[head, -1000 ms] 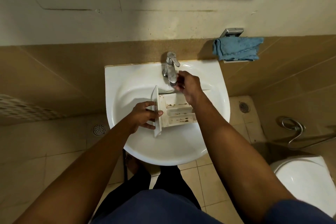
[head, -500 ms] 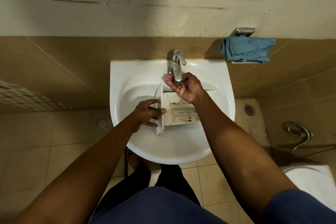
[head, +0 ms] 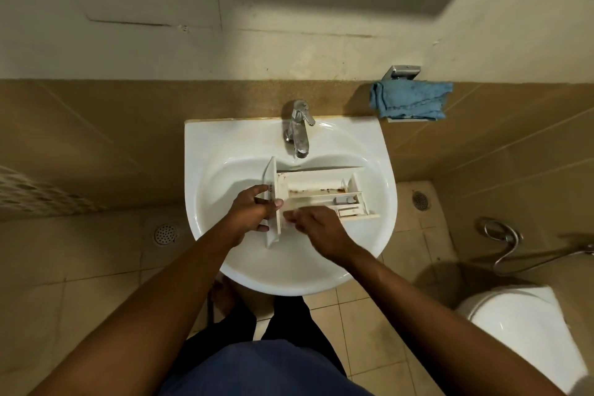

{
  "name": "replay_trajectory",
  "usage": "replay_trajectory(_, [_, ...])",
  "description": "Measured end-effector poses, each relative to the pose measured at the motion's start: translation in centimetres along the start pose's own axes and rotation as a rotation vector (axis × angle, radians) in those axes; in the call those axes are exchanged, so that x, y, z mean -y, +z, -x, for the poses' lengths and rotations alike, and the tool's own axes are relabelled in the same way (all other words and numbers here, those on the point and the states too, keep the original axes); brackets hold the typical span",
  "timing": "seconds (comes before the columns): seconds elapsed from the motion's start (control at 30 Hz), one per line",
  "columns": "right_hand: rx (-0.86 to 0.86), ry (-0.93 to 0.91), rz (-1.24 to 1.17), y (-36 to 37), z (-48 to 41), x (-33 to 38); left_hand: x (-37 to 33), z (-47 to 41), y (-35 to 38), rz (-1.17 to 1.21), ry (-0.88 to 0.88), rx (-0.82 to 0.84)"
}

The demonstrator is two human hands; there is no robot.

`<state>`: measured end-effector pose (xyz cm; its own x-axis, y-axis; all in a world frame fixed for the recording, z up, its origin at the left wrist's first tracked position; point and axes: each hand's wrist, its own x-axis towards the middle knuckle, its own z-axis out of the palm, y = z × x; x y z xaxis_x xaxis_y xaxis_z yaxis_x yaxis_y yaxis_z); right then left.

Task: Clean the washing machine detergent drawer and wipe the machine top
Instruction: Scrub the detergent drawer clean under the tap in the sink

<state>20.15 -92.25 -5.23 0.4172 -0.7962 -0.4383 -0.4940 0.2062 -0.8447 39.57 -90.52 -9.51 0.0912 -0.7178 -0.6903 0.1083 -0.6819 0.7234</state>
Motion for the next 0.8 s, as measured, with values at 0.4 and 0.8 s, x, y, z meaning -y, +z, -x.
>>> replay_trajectory(0.4, [-0.179,-0.27,0.534,0.6,-0.2,-3.7,-0.4,0.2,-0.1,0.005,-0.023,0.0])
replay_trajectory(0.8, [-0.353,-0.221,0.737,2.0,-1.4,-2.8,-0.4,0.1,0.0,0.008,-0.025,-0.015])
